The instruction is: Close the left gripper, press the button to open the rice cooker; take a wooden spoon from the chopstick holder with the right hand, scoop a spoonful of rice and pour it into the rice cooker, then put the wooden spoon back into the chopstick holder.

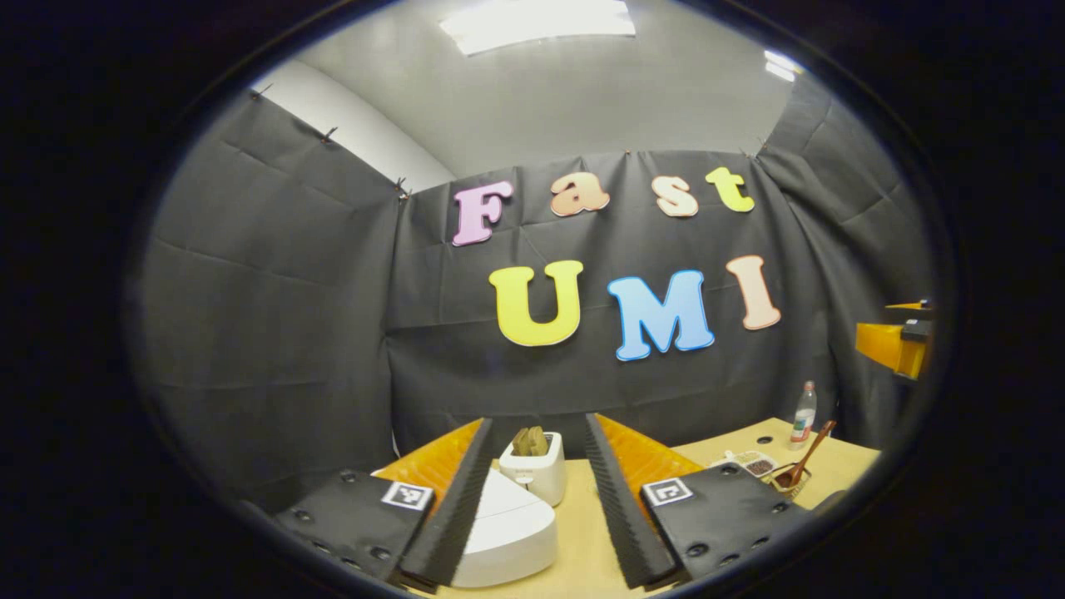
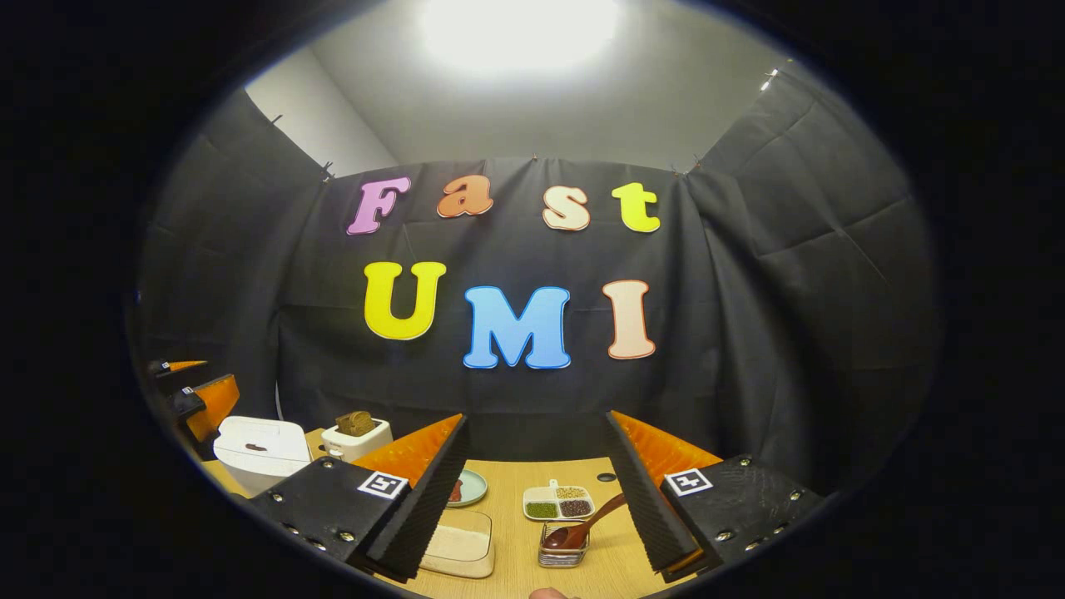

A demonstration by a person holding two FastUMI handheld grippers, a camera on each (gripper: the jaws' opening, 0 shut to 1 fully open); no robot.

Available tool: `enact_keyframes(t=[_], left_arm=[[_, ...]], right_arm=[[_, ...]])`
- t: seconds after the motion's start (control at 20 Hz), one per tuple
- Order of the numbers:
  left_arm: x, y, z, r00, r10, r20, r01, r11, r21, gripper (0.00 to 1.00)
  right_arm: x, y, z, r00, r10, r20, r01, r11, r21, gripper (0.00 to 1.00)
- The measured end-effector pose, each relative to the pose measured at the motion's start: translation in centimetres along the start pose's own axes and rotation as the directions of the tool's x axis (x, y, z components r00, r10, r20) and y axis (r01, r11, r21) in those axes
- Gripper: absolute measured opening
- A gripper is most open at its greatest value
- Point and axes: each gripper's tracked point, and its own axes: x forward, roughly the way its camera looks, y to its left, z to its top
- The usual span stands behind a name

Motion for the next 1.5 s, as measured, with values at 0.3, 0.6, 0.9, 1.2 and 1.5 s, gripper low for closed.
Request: enact_keyframes(t=[0.3, 0.6, 0.9, 1.2, 1.5], left_arm=[[0.7, 1.3, -0.7, 0.999, 0.034, -0.018, -0.034, 0.999, -0.016, 0.27], [1.7, 4.1, -2.4, 0.993, 0.108, -0.055, -0.109, 0.994, -0.002, 0.08], [5.1, 7.3, -6.4, 0.978, 0.152, -0.143, -0.155, 0.988, -0.011, 0.08], [8.1, 10.7, -11.7, 0.949, 0.186, -0.253, -0.196, 0.980, -0.015, 0.09], [9.8, 11.4, -17.4, 0.912, 0.187, -0.365, -0.205, 0.979, -0.011, 0.08]], right_arm=[[0.2, 0.2, 0.0, 1.000, 0.000, 0.001, 0.000, 1.000, -0.008, 0.97], [0.3, 0.3, -0.4, 1.000, -0.002, -0.010, 0.002, 1.000, -0.018, 0.97], [0.4, 0.4, -0.4, 1.000, -0.025, -0.018, 0.024, 0.999, -0.045, 0.97], [0.2, 0.1, -0.7, 0.998, -0.055, -0.031, 0.053, 0.996, -0.072, 0.97], [0.0, -0.3, -1.6, 0.995, -0.080, -0.052, 0.075, 0.994, -0.081, 0.97]])
